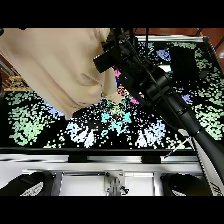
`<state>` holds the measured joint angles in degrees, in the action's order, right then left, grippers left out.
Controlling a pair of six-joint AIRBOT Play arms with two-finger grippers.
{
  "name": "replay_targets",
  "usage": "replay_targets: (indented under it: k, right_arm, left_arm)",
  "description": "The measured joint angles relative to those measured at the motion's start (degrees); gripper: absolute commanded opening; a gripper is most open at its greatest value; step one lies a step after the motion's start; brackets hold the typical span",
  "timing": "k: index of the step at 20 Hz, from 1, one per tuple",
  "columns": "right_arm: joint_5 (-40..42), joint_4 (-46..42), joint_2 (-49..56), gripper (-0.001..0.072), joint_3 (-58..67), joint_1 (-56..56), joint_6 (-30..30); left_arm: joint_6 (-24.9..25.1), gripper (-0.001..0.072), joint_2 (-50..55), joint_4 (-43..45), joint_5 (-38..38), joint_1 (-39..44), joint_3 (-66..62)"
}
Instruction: Fold the shirts.
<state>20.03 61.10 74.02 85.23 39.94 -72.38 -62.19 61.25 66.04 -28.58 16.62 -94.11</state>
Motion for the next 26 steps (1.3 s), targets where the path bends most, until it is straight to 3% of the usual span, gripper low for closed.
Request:
replay_targets:
  k: [6, 13, 14, 15, 16, 17, 19, 21, 26]
  right_arm:
    - [2.3, -10.2, -7.9, 0.0067, 0.0, -1.4, 0.9]
    - [1.2, -13.8, -8.0, 0.0071, 0.0, -5.9, 6.4]
    - [0.9, -13.4, -7.1, 0.0101, 0.0, -6.1, 7.4]
    - [0.7, -12.7, -6.1, 0.0216, 0.0, -6.3, 8.3]
    - [0.3, -11.8, -4.9, 0.0405, 0.0, -6.4, 8.9]
    - [0.2, -11.1, -4.0, 0.0488, 0.0, -6.5, 9.3]
    - [0.2, -10.1, -3.3, 0.0504, 0.0, -6.6, 9.8]
    - [1.0, -10.0, -4.0, 0.0632, 0.0, -6.7, 9.6]
    - [9.2, -8.6, -9.3, 0.0632, 0.0, -6.7, 2.8]
  left_arm:
    - [-0.2, 0.0039, 0.0, -0.1, -0.9, -0.7, 0.0]
    - [0.0, 0.0039, -0.3, -0.1, -3.6, -0.8, 0.0]
    - [0.0, 0.0039, -0.3, 0.0, -4.1, -0.5, 0.0]
    - [0.1, 0.0039, -0.3, 0.3, -4.5, -0.2, 0.0]
    - [0.2, 0.0039, -0.5, 0.2, -4.6, 0.3, 0.0]
    - [0.6, 0.0039, -0.6, 0.2, -4.7, 0.8, 0.0]
    - [1.4, 0.0039, -0.9, 0.2, -5.1, 1.6, 0.0]
    - [1.9, 0.0039, -1.2, 0.2, -5.0, 1.7, 0.0]
    - [2.4, 0.004, -1.8, 0.6, -5.2, 1.3, 0.0]
